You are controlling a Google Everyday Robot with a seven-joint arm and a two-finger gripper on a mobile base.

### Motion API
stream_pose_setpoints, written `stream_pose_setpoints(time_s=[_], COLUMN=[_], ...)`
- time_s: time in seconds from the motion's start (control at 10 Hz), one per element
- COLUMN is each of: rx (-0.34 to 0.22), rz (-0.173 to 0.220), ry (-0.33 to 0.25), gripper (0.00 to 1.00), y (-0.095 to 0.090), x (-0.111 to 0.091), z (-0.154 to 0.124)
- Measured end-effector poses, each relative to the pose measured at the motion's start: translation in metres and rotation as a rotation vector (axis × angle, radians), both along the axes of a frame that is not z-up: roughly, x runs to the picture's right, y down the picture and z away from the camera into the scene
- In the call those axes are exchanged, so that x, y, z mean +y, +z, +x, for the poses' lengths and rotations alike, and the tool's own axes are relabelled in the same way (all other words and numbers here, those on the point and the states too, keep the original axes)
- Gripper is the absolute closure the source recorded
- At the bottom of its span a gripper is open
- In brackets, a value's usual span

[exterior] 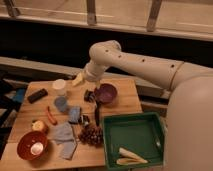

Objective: Place pepper in purple bowl

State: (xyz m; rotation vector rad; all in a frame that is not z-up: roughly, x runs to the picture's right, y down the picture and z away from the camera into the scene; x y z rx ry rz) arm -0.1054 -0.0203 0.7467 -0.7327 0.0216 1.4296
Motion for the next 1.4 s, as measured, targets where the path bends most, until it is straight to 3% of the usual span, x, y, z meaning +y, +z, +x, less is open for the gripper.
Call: stream_pose_setpoints(time_s=[0.7, 1.0, 1.4], rx=[-0.114, -0.191, -0.192], rz=[0.102, 0.091, 0.089], ry=[-0.226, -0.228, -0.228], gripper=[0.2, 0.2, 0.2], y=[-0.022, -0.025, -0.025], x=[0.028, 0.03, 0.031], z=[-0.107, -0.139, -0.14])
